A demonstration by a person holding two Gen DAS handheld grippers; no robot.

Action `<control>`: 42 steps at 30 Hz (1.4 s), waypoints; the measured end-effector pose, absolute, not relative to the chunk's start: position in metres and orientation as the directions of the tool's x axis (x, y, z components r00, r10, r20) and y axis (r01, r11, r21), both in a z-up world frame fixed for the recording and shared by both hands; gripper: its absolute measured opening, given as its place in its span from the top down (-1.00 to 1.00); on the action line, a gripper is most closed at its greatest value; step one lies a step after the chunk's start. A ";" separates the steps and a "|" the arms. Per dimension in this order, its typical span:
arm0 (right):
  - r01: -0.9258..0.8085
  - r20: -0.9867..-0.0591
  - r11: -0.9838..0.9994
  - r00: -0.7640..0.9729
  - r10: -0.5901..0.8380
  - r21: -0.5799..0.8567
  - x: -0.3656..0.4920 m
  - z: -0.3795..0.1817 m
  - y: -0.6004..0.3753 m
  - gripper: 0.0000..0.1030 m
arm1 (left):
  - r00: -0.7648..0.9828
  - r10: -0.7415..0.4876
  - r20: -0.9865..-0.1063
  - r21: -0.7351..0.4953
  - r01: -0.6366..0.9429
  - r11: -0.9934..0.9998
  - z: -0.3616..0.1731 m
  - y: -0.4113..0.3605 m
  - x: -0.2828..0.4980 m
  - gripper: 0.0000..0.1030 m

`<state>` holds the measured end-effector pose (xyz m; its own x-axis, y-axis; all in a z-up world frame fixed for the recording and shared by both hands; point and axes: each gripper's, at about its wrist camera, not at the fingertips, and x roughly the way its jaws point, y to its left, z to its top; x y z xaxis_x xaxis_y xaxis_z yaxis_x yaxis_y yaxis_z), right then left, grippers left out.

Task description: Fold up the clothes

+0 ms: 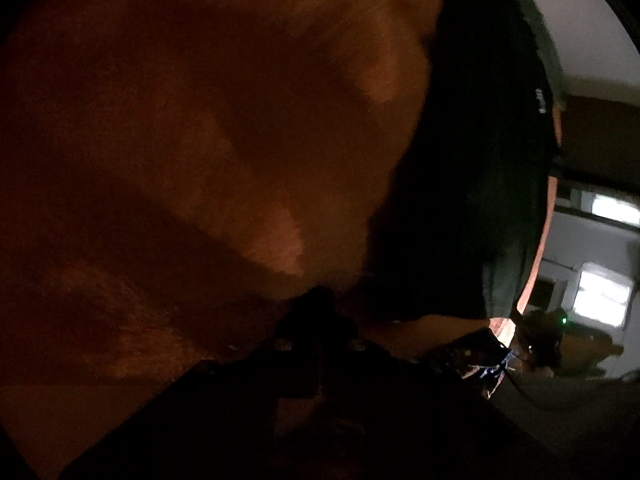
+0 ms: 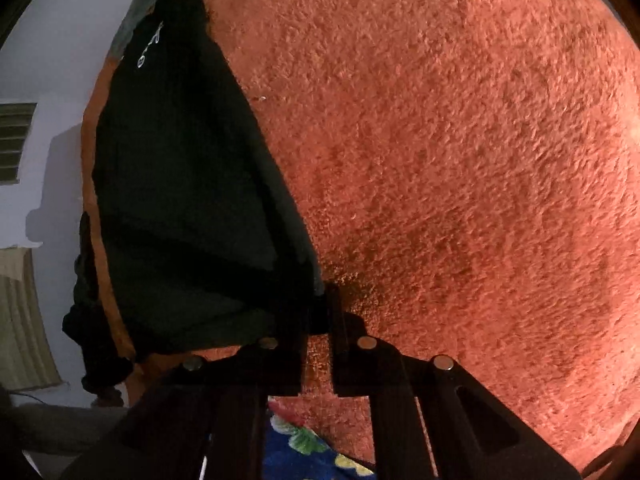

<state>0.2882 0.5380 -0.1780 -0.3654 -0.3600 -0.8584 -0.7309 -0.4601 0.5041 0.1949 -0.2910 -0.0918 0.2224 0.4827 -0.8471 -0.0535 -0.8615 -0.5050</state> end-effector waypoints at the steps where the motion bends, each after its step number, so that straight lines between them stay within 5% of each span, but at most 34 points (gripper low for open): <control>1: -0.735 -0.858 -0.455 -0.359 -0.368 0.503 0.290 -0.176 0.540 0.75 | 0.213 0.478 -0.852 -0.502 -0.073 -0.862 -0.082 -0.290 0.188 0.99; 8: -0.762 -0.902 -0.485 -0.346 -0.257 0.430 0.280 -0.114 0.600 0.61 | 0.160 0.416 -0.895 -0.445 -0.267 -0.855 -0.013 -0.258 0.117 0.73; 12: -0.717 -0.879 -0.523 -0.451 -0.155 0.460 0.224 -0.078 0.659 -0.27 | 0.143 0.401 -0.905 -0.425 -0.335 -0.841 0.002 -0.197 0.068 0.12; 13: -0.707 -0.860 -0.513 -0.489 -0.142 0.487 0.204 -0.079 0.670 -0.35 | 0.134 0.411 -0.902 -0.431 -0.341 -0.835 0.001 -0.181 0.058 0.08; 21: -0.613 -0.639 -0.183 -0.744 -0.195 0.769 0.107 -0.140 0.714 -0.34 | 0.129 0.593 -0.795 -0.603 -0.286 -0.745 -0.022 -0.098 0.021 0.06; 29: -0.597 -0.593 0.059 -0.802 -0.073 0.800 0.056 -0.181 0.721 -0.34 | 0.103 0.710 -0.696 -0.715 -0.187 -0.673 -0.026 -0.079 0.016 0.04; 32: -0.631 -0.628 0.075 -0.776 -0.057 0.773 0.051 -0.184 0.722 -0.30 | 0.107 0.719 -0.687 -0.724 -0.185 -0.665 -0.025 -0.080 0.017 0.04; 33: -0.645 -0.643 0.054 -0.765 -0.042 0.763 0.049 -0.183 0.722 -0.15 | 0.104 0.718 -0.688 -0.722 -0.190 -0.665 -0.025 -0.081 0.018 0.03; 36: -0.685 -0.685 -0.004 -0.728 0.005 0.728 0.044 -0.177 0.723 0.80 | 0.108 0.712 -0.694 -0.718 -0.183 -0.672 -0.028 -0.079 0.020 0.03; 42: -0.721 -0.721 -0.024 -0.693 -0.011 0.693 0.044 -0.183 0.720 0.81 | 0.135 0.705 -0.697 -0.717 -0.150 -0.680 -0.044 -0.084 0.025 0.03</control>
<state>0.0440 0.7199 -0.1827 -0.6927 -0.0109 -0.7212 -0.7208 -0.0240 0.6927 0.0245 -0.0843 -0.0435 0.1346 0.7048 -0.6965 -0.1503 -0.6803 -0.7174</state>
